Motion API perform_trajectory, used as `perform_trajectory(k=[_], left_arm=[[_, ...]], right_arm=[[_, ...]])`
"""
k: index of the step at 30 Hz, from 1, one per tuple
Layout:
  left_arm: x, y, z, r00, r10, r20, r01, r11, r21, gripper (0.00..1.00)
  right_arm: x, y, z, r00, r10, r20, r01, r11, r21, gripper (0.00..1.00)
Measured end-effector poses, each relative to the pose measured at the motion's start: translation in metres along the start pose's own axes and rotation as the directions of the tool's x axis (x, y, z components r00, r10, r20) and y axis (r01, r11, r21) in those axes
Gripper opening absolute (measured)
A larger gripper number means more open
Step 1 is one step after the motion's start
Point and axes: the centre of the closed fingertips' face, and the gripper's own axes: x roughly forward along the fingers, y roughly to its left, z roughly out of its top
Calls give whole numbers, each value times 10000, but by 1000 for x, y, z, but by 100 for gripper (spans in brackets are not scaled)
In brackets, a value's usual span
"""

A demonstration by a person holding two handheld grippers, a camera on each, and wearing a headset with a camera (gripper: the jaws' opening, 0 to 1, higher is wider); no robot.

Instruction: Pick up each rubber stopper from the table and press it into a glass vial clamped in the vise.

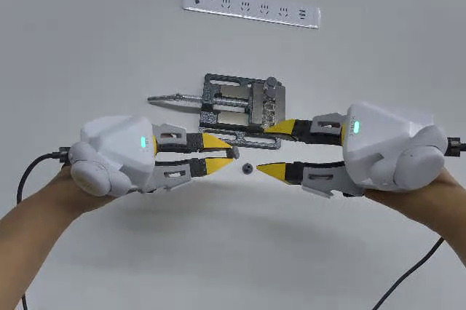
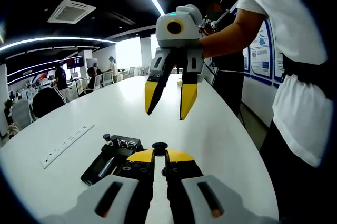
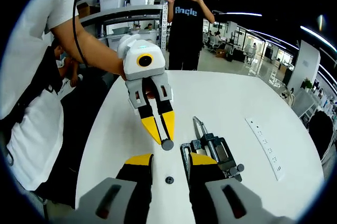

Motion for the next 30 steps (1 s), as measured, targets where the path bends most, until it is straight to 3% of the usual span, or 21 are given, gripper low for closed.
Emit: perform_trajectory(k=[20, 30], left_arm=[[-5, -4, 19, 9948, -417, 934, 435, 9989, -174, 3], [-6, -10, 25, 9911, -637, 1168, 661, 9977, -170, 3]], right_arm=[[3, 9, 12, 9970, 765, -125, -772, 9946, -691, 22], [4, 16, 18, 9944, 1052, -82, -1055, 9905, -884, 21]])
